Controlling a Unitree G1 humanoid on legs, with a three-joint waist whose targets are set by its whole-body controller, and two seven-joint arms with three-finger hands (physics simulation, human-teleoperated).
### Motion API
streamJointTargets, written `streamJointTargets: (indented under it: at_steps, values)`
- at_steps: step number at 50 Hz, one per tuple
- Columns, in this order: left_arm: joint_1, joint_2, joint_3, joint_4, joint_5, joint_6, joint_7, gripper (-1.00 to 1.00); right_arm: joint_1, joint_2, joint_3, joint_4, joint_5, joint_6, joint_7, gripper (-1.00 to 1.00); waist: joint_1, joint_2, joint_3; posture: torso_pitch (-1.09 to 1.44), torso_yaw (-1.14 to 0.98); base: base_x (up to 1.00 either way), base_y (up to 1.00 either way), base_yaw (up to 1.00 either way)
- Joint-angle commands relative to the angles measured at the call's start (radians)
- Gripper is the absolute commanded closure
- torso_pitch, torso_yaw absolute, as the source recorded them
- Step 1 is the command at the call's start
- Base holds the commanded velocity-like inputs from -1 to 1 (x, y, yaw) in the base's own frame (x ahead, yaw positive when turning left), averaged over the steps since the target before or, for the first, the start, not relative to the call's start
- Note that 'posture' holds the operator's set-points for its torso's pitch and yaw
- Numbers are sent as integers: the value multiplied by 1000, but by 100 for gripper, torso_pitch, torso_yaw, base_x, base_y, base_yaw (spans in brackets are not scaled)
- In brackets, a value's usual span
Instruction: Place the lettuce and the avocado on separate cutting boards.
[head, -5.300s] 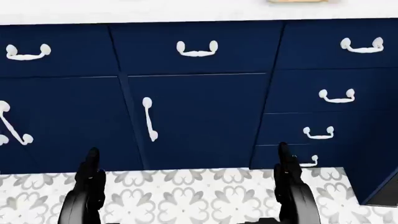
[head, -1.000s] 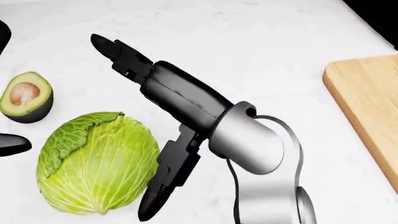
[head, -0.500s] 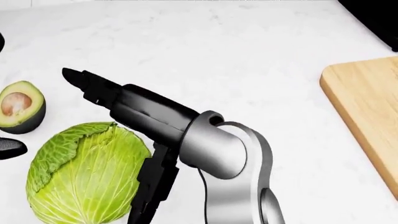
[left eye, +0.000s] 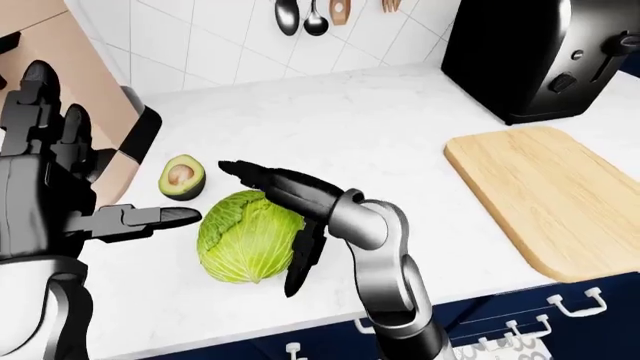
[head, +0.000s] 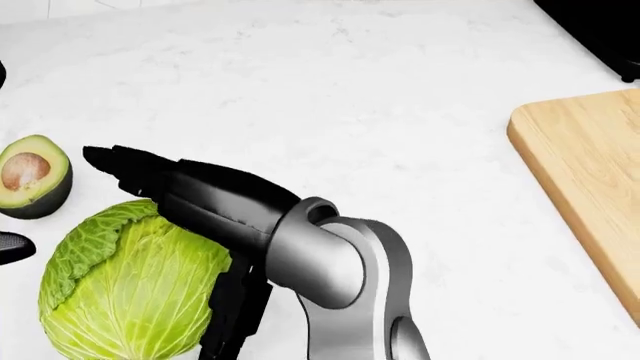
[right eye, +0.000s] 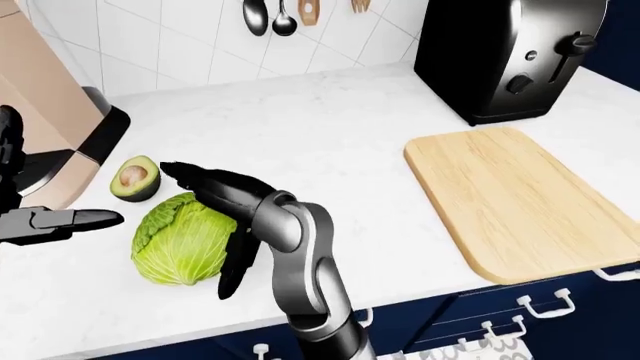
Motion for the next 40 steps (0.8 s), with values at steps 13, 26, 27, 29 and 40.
streamJointTargets:
  at_steps: [13,26,27,29,40]
  values:
    - [-23,25,28,-34,-16,-10,3,-100,-12,24,16,-27,-22,-28,30,13,1,10,-18,0,0,0,0,0]
    - [-7,24,42,-40,-24,-17,4,-100,-79,-4,-40,-66,-4,13,-5,51,2,7,-17,0,0,0,0,0]
    - [-5,24,42,-39,-23,-19,4,-100,-86,-10,-45,-66,-1,16,-9,52,2,6,-17,0,0,0,0,0]
    - [-4,21,39,-37,-23,-22,5,-100,-104,-25,-59,-71,4,28,-12,55,2,4,-16,0,0,0,0,0]
    - [-8,22,35,-29,-22,-25,7,-100,-297,-196,-203,-56,85,120,-83,100,6,-6,-12,0,0,0,0,0]
